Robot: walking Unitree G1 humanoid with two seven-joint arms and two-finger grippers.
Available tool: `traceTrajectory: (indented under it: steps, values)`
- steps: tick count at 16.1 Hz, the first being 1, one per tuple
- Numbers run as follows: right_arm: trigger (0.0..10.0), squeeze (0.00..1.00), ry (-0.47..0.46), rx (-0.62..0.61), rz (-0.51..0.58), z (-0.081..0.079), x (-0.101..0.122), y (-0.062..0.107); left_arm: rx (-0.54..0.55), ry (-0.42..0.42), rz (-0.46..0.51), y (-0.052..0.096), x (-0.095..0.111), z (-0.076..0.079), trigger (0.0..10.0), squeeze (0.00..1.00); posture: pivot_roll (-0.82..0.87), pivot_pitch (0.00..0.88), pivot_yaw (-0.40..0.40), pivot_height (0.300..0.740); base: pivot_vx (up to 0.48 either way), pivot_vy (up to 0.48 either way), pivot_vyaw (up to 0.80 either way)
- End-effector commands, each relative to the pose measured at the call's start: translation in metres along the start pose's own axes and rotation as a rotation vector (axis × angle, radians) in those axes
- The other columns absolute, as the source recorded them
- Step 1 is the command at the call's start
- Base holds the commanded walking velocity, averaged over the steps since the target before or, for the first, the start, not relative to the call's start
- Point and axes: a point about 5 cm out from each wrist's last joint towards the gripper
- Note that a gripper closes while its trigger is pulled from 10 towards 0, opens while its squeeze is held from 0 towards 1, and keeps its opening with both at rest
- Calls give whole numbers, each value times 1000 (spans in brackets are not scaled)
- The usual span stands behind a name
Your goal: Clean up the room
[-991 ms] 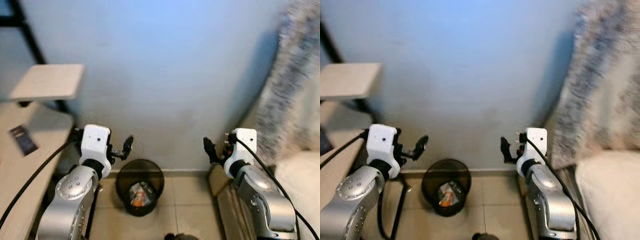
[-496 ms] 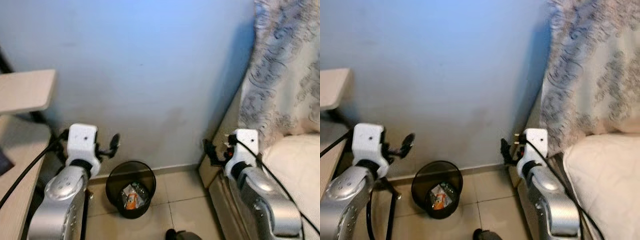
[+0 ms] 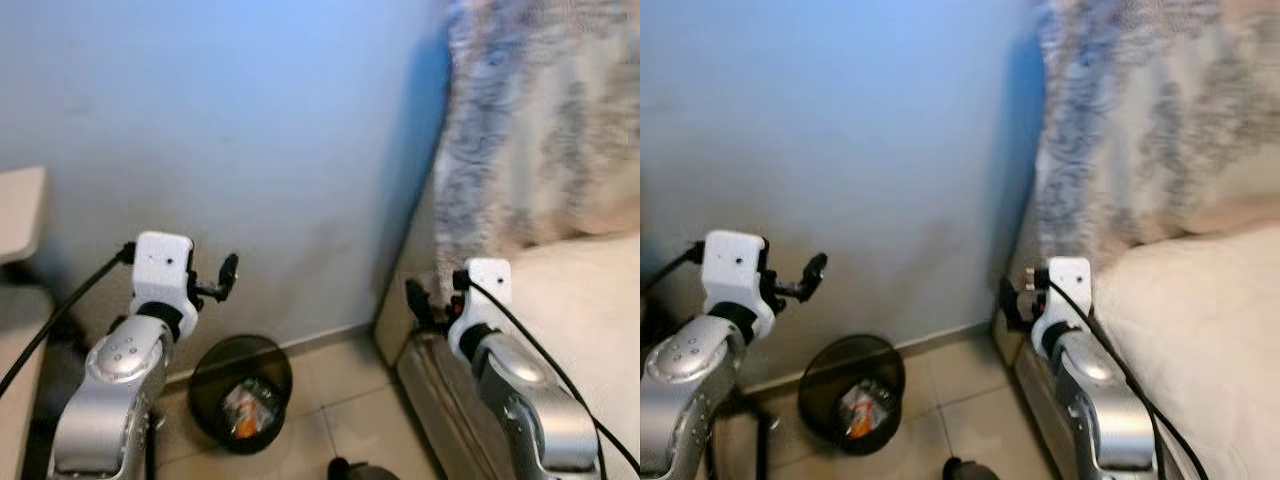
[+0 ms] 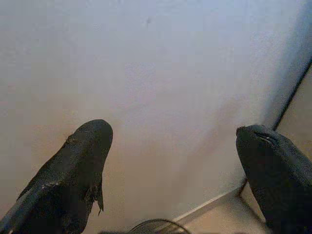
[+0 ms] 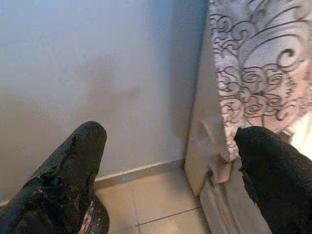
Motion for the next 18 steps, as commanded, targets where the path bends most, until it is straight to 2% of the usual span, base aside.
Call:
traceTrajectory:
  steps: [1,3,5,8,11,15,18]
  values:
    - [10000,0,19,-2,24,-3,4,-2,-9,18,-11,-1,-2,-1,10000,0,-50,0,0,740,0,0,-800]
    - [10000,0,-2,-9,35,-5,5,-1,13,20,-46,1,-7,-1,10000,0,-45,0,1,740,0,0,-800]
    - [10000,0,-7,-32,30,1,-3,3,5,-69,-42,7,-9,3,10000,0,-34,0,12,740,0,0,-800]
    - [10000,0,19,-41,6,10,-14,11,-9,-60,-48,14,-11,6,10000,0,-37,0,31,740,0,0,-800]
    - [10000,0,17,-48,9,18,-9,14,16,-67,-58,17,-14,0,10000,0,-16,0,15,740,0,0,-800]
    - [10000,0,18,-44,20,15,-4,10,58,-35,-24,10,-9,-2,10000,0,13,0,-20,740,0,0,-800]
    - [10000,0,26,-47,23,11,-4,5,45,-60,0,5,-3,-3,10000,0,-14,0,-10,740,0,0,-800]
Point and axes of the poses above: a point about 5 cm out from each wrist's last joint towards the gripper, its own y axis pointing back from the gripper into the wrist, its own x axis along the axis of the wrist's last joint, z = x × y, and after that the axes turned 8 degrees about -y, right-handed
